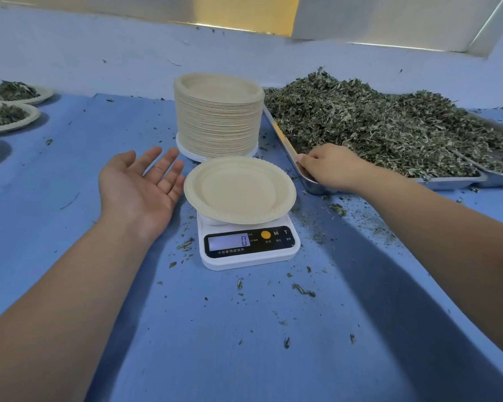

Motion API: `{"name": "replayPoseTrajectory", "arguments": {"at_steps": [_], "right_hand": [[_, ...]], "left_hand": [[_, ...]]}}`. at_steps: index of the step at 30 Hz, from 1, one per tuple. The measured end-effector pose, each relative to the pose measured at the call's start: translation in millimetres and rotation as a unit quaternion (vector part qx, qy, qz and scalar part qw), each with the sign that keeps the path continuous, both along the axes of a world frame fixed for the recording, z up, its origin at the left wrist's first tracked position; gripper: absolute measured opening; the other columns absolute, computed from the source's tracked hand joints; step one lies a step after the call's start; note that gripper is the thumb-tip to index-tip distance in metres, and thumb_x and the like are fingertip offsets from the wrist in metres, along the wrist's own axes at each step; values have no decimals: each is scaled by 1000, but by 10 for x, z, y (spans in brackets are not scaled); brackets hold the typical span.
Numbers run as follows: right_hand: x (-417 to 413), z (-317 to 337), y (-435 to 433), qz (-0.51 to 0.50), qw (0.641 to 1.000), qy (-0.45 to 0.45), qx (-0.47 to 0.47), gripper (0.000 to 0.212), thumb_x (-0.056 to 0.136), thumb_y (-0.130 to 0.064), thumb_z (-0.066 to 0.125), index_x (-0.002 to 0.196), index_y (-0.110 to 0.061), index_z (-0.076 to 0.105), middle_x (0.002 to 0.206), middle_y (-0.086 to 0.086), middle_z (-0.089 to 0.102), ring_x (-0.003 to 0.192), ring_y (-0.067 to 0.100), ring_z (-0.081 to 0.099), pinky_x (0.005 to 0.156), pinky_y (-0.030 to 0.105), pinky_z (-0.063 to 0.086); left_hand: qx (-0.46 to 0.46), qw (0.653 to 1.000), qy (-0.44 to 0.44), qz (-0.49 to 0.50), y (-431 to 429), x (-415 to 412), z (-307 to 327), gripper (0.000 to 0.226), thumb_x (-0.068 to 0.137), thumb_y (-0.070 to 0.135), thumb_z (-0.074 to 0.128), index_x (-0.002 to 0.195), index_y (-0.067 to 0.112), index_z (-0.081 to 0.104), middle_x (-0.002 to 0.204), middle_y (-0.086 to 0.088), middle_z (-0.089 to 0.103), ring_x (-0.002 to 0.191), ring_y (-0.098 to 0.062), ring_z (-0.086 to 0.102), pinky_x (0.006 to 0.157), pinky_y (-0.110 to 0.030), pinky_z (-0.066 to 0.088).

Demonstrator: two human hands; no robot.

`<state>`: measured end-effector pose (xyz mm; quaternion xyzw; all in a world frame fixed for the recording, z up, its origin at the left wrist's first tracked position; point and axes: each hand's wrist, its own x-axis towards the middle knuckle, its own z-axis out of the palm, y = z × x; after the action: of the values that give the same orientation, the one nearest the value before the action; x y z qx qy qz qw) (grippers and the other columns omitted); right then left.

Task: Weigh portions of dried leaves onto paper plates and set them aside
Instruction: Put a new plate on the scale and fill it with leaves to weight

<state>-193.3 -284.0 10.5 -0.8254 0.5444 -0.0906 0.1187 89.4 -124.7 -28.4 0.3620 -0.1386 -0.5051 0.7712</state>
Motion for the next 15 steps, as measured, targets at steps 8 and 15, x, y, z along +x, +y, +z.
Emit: {"name": "replayPoseTrajectory", "arguments": {"at_steps": [8,15], "right_hand": [[-21,-60,3,21,1000,-5,-22,56,103,-59,38,67,-16,41,58,3,39,52,21,36,53,31,29],[-40,67,-56,-26,991,-100,-83,51,105,-44,43,62,-17,39,52,0,46,37,7,47,51,27,31]], "left_hand": [[7,1000,-9,0,-2,-7,3,44,102,36,39,131,12,62,115,-8,76,102,-22,75,86,-36,57],[9,1000,-13,2,6,-11,9,43,102,36,39,130,12,62,114,-8,77,101,-21,76,86,-36,57]]}}
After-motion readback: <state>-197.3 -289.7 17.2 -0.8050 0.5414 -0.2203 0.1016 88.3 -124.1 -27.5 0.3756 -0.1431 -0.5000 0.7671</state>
